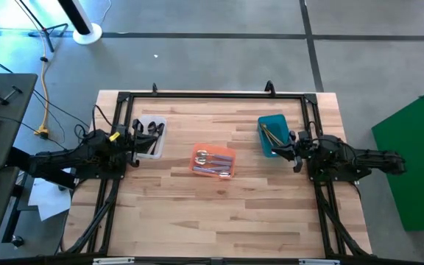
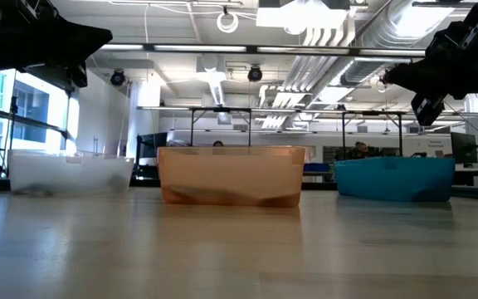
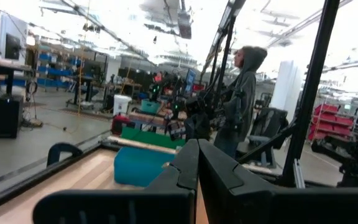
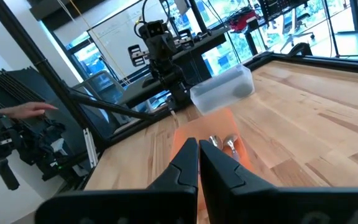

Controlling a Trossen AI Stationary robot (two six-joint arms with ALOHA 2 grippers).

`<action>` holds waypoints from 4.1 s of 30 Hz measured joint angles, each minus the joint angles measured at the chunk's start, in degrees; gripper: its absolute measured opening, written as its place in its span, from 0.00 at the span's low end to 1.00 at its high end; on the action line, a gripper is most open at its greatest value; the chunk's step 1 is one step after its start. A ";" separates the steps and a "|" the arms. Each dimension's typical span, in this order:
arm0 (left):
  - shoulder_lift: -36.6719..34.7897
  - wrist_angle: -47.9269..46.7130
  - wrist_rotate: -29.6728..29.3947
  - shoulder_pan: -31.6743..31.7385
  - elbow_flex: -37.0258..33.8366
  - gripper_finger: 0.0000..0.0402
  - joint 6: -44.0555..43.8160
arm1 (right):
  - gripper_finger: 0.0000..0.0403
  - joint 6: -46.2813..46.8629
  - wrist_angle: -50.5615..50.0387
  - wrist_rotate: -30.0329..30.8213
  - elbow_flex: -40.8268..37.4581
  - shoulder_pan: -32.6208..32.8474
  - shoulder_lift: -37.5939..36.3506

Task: Sort silverware by color (type)
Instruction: Return to Home Position

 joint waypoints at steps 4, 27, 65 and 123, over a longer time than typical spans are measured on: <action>0.01 -0.53 0.00 0.00 0.00 0.00 0.00 | 0.00 0.00 -0.02 0.00 0.00 0.00 0.00; -0.25 -12.64 -0.24 -5.68 -0.04 0.00 4.06 | 0.00 0.00 -0.13 0.02 0.00 0.00 0.01; 0.27 -14.46 -3.23 -5.16 -0.04 0.00 11.56 | 0.00 0.00 -0.15 0.02 0.00 -0.01 0.06; 0.27 -14.48 -3.19 -5.16 -0.04 0.00 11.56 | 0.00 -22.99 0.46 0.08 -0.13 2.08 0.16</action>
